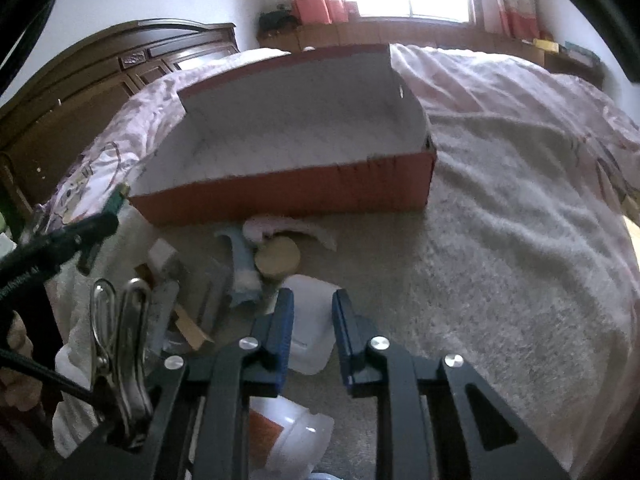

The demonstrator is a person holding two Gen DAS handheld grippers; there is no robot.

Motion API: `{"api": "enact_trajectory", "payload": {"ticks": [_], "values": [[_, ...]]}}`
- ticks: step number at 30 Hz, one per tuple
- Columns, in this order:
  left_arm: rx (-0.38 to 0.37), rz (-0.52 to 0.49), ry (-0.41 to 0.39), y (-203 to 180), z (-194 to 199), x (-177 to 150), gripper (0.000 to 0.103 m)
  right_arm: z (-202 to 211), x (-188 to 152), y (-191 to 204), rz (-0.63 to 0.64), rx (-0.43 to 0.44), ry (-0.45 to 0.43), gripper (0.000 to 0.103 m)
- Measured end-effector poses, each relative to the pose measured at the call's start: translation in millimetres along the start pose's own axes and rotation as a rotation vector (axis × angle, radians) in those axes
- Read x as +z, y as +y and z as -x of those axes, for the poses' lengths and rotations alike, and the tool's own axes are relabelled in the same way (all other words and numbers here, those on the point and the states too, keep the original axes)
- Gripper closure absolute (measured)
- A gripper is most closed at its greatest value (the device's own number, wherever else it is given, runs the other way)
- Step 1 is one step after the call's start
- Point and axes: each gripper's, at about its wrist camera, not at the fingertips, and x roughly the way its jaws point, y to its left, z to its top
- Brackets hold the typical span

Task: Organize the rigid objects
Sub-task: 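Grasp the teal lighter with the left tool while the right tool grasps the white earbud case, then lift the lighter and earbud case and carry both over the open cardboard box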

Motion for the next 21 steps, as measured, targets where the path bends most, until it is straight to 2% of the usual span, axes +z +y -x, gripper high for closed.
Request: {"api": "enact_trajectory", "payload": {"ticks": [1,3,5,8,13,18,21], "values": [[-0.002,0.003,0.000,0,-1,0,0.079,0,-1,-1,-0.004,0.006,0.000,0.080],[-0.003,0.006,0.008,0,-3,-1,0.079,-1,-1,-3,-0.010,0.013,0.004,0.071],[-0.004,0.010,0.024,1,-6,-4,0.079,-4,-1,-4,-0.015,0.010,0.020,0.054],[-0.004,0.019,0.034,2,-9,-7,0.079,-5,-3,-4,-0.036,0.009,0.038,0.046],[-0.006,0.025,0.040,2,-10,-10,0.079,-12,-7,3,-0.039,0.012,0.066,0.046],[-0.005,0.021,0.044,2,-10,-13,0.079,-17,-13,20,0.046,-0.052,0.060,0.045],[-0.007,0.021,0.049,2,-12,-14,0.079,-17,-14,21,0.056,-0.072,0.050,0.052]]}}
